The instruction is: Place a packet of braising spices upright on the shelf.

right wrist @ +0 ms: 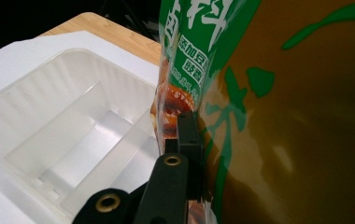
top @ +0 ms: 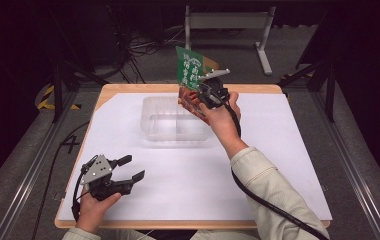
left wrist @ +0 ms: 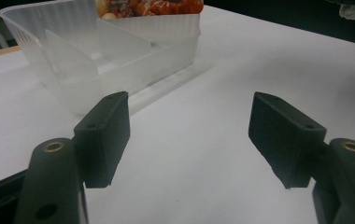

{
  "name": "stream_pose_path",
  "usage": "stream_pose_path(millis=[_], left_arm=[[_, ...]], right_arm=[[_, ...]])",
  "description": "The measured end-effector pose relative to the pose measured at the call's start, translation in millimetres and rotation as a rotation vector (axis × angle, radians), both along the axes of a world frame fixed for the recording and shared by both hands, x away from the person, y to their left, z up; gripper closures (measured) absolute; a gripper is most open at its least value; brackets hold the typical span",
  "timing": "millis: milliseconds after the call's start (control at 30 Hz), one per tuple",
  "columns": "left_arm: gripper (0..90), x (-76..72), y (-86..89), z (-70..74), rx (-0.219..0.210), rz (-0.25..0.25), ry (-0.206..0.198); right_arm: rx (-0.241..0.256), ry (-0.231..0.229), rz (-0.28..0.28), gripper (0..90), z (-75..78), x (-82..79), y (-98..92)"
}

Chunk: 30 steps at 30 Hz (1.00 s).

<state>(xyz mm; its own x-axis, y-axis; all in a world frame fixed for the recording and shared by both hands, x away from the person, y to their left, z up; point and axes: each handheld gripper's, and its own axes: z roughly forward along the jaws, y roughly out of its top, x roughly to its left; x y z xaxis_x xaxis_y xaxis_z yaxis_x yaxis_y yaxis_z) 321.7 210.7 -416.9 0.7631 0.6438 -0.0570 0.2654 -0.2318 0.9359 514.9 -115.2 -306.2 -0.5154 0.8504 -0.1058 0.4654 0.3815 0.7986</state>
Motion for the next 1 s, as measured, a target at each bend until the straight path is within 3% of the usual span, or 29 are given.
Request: stream_pose_path(millis=[467,800,1000], left_arm=[[30.6,0.9,-2.0,-0.2,0.013,-0.006,-0.001],[30.6,1.3,-2.2,-0.3,0.011,-0.007,0.002],[30.5,1.5,-2.8,-0.4,0.006,-0.008,0.004]], right_arm=[[-0.020,-0.031,-0.022,89.3,-19.4,-2.8,9.4],[-0.017,-0.021,-0.023,89.2,-33.7,-2.3,11.7],[-0.014,-0.024,-0.016,89.3,-34.5,-4.0,13.0]])
